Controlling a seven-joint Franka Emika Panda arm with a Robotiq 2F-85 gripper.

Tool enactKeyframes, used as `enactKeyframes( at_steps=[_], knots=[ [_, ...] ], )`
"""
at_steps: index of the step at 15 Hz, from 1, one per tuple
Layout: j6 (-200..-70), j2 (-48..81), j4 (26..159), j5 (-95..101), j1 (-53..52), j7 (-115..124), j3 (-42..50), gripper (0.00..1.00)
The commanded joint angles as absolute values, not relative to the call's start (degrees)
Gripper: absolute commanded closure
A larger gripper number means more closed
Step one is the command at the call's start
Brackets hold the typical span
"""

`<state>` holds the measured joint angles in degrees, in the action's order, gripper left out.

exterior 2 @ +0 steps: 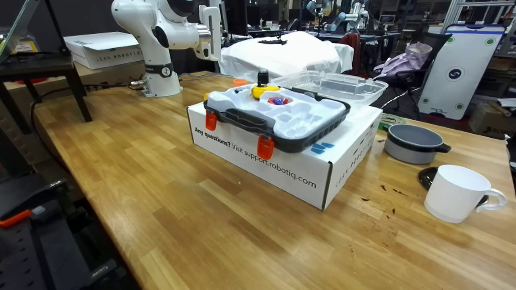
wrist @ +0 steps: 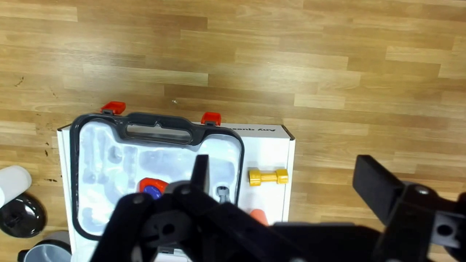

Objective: Pick up the black salt cellar from the box and put it on the table.

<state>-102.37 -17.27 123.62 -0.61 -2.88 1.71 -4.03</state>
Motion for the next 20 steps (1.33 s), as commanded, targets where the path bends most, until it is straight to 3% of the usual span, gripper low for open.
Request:
enactKeyframes(
  at_steps=[1,14,20],
  knots=[
    [-102.21,-17.32,123.41,-0.54,-3.00,1.76,-3.90,0.00],
    [-103.39,-16.33,121.85,-0.37,-3.51,2.05,-4.66,0.00],
    [-105.24,-8.77,116.14,0.36,-6.22,2.31,-7.60,0.00]
  ],
)
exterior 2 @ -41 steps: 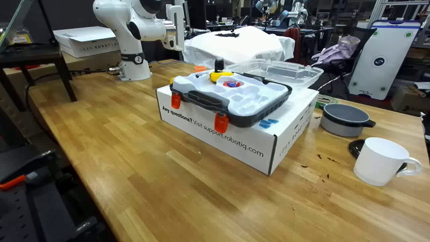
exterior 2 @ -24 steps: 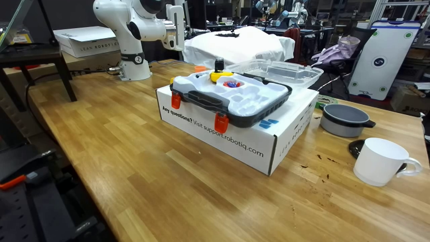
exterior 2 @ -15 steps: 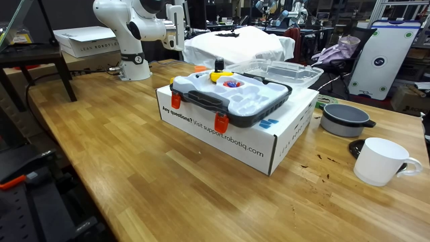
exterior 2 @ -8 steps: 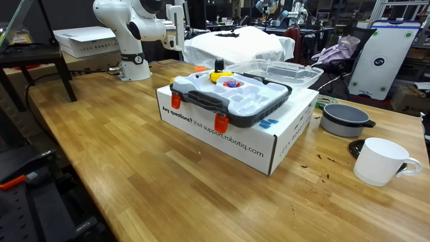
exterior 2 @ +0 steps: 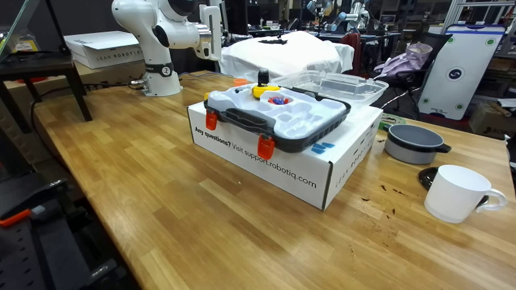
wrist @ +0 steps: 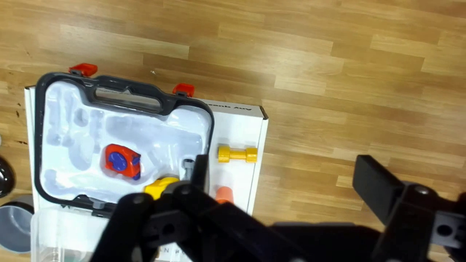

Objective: Pick up the black salt cellar from the box and put it on the table.

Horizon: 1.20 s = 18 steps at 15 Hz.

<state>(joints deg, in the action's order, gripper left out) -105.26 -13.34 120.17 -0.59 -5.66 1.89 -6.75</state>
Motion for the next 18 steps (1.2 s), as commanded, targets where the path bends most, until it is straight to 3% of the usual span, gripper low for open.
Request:
enactKeyframes(
  at_steps=[1,4,18],
  knots=[
    [-105.62,-7.23,115.04,0.52,-6.50,2.55,-7.93,0.00],
    [-107.40,-1.12,110.49,2.66,-6.85,4.75,-8.46,0.00],
    [-109.09,-0.38,110.37,1.09,-7.03,4.54,-7.94,0.00]
  ],
)
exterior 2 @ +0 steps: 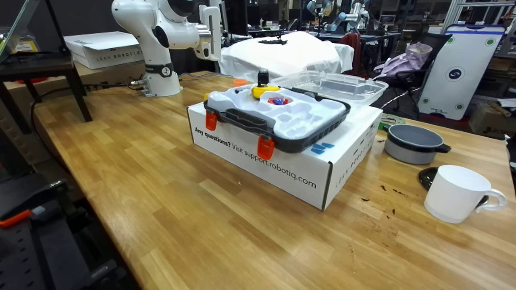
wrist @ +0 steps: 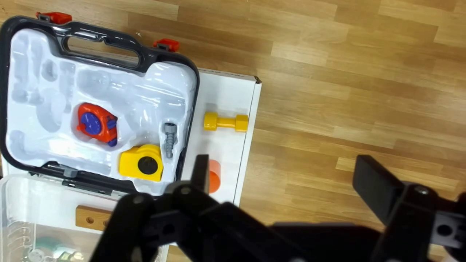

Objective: Pick up the black salt cellar from the box and put it on the table.

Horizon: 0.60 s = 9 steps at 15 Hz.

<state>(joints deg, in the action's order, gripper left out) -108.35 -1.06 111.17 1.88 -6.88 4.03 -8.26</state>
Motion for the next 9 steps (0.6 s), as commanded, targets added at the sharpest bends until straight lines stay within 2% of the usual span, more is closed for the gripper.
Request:
enactKeyframes(
  at_steps=[1,9],
  knots=[
    [-109.23,0.05,109.86,0.79,-7.06,4.23,-7.94,0.00],
    [-111.00,7.76,103.01,1.45,-7.56,4.96,-7.94,0.00]
  ],
)
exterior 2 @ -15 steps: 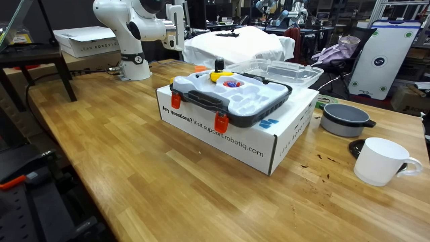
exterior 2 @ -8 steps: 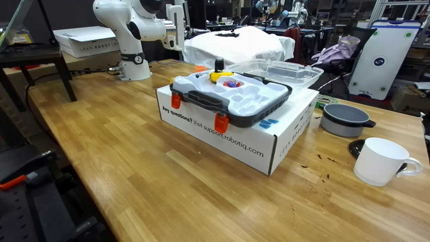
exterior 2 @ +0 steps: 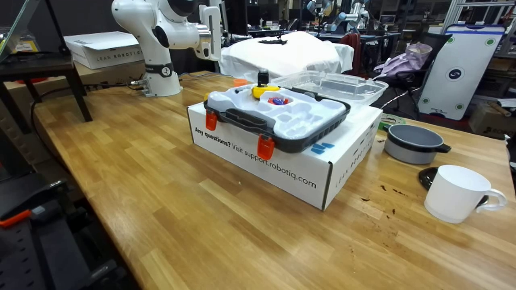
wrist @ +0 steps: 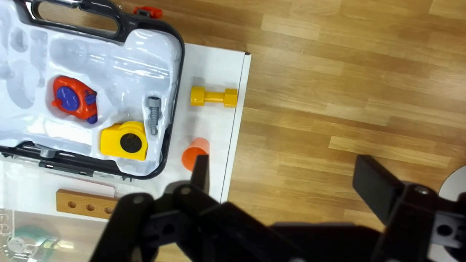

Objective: Pick up the black salt cellar from the box and put it on the table.

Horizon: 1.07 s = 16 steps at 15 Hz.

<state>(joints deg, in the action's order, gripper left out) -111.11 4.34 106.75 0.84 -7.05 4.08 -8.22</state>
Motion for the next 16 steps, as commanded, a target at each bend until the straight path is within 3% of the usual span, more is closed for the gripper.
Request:
enactKeyframes(
  at_steps=[1,9,16],
  knots=[
    [-111.03,9.25,101.66,1.49,-7.69,4.93,-7.93,0.00],
    [-109.92,21.49,88.67,4.33,-8.84,6.70,-6.74,0.00],
    [-111.60,21.35,89.65,3.39,-8.72,5.77,-6.81,0.00]
  ],
)
